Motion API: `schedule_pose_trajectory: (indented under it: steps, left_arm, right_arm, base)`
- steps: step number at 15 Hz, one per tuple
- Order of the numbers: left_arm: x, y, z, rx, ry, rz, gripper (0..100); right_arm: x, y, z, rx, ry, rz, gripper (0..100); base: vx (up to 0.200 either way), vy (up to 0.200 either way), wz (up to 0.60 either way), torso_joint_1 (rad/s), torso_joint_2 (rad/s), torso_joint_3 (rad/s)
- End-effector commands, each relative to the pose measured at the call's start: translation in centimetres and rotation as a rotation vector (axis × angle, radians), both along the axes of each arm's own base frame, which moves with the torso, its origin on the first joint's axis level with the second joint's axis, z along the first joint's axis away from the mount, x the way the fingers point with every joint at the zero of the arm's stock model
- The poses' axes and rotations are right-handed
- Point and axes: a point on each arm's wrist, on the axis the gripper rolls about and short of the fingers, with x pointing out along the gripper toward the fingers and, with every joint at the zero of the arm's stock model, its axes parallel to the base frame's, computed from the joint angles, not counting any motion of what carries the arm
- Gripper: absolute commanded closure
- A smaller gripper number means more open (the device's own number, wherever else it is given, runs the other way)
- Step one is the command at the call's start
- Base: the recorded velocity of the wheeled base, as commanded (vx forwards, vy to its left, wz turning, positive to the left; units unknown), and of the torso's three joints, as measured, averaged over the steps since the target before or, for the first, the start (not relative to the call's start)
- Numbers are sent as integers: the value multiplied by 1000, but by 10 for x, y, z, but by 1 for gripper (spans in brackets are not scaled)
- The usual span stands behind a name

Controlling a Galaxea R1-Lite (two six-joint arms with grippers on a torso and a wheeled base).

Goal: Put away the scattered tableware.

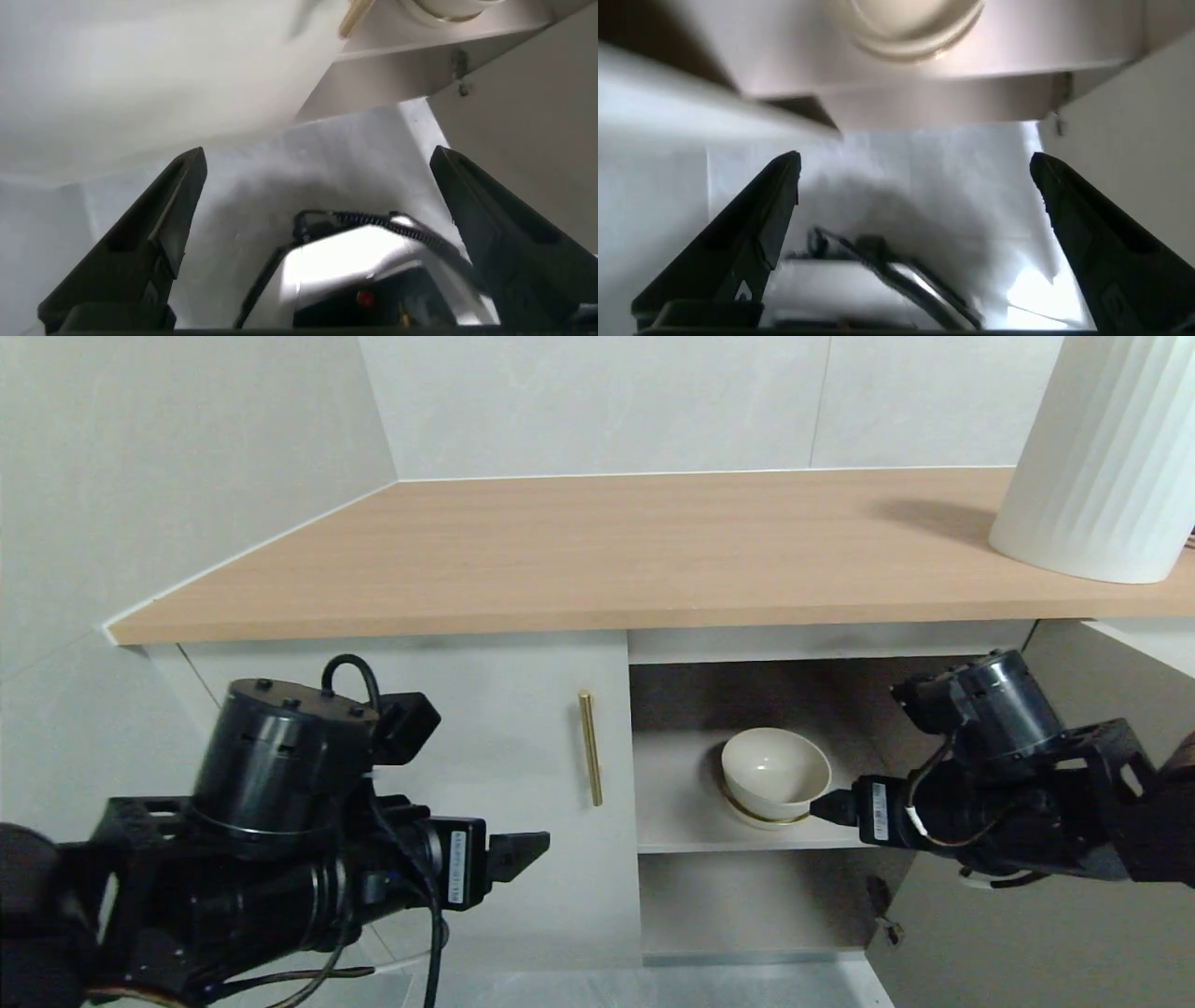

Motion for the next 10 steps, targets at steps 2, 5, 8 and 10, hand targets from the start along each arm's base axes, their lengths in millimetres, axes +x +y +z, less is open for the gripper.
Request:
schedule_pose_trajectory:
  steps: [2, 5, 8, 10]
  left_arm:
    - [-32, 24, 34, -50, -72, 2, 0]
    - [-38, 30, 38, -39, -86, 7, 0]
    - [-35, 29, 37, -15, -91, 0, 0]
    - [-34, 27, 34, -9, -78, -7, 0]
  right_arm:
    - [-54, -24, 35, 20, -34, 63, 0]
    - [-77, -29, 35, 12, -1, 113, 0]
    - [-81, -32, 31, 14, 10, 124, 0]
    - [-80, -30, 29, 7, 19, 130, 0]
  base:
    - [0, 0, 0, 0, 0, 0]
    - [0, 0, 0, 0, 0, 0]
    - [0, 0, 0, 0, 0, 0]
    - [0, 0, 0, 0, 0, 0]
